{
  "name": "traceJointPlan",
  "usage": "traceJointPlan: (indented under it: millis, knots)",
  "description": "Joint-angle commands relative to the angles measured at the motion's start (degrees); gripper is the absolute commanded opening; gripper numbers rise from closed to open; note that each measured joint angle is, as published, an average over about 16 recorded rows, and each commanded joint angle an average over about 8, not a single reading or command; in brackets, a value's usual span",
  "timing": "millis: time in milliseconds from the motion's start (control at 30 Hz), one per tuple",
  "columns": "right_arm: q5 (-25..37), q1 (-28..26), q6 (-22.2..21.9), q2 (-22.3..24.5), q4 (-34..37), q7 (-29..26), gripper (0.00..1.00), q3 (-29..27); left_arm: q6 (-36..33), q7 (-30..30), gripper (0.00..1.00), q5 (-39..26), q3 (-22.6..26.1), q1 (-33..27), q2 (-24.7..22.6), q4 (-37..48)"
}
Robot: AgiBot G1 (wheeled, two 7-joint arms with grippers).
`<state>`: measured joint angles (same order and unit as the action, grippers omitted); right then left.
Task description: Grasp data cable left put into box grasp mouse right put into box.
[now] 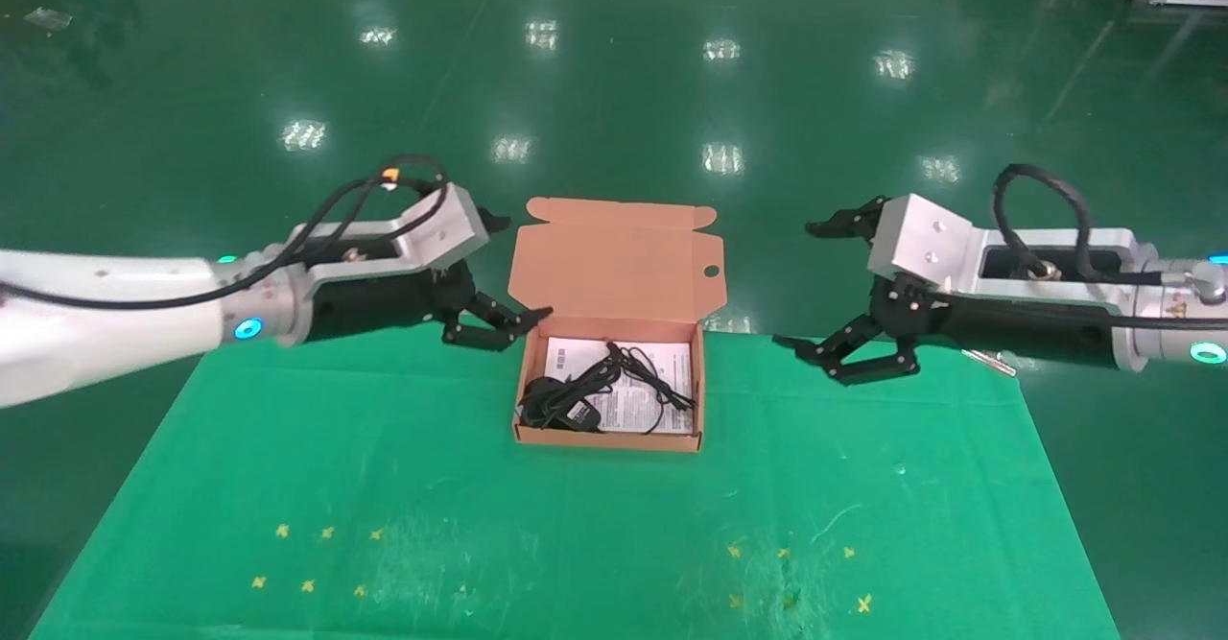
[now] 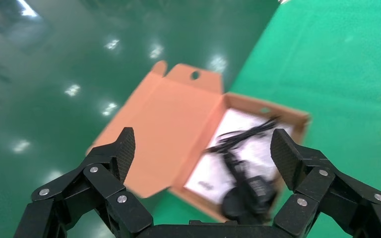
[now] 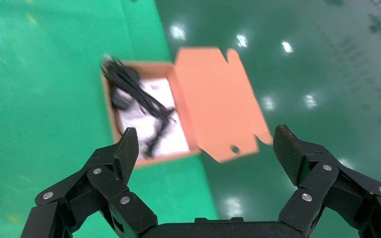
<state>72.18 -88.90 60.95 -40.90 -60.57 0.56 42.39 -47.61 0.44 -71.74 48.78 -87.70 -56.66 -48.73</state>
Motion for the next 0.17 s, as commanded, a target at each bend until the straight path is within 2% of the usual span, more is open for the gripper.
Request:
traceJointPlan:
  millis: [33,167]
  knots:
    - [-2.6,2.4,2.1,0.5,-1.1,-1.0,1.0,-2.3,-3.4,-1.0,1.0,2.7,-3.0,2.4,2.0,-2.2]
    - [-4.8,4.3,3.9,0.9,-2.1,-1.8,1.0,-4.2,-6.3,-1.8,1.0,4.9,-5.4,4.3,3.6,-4.1]
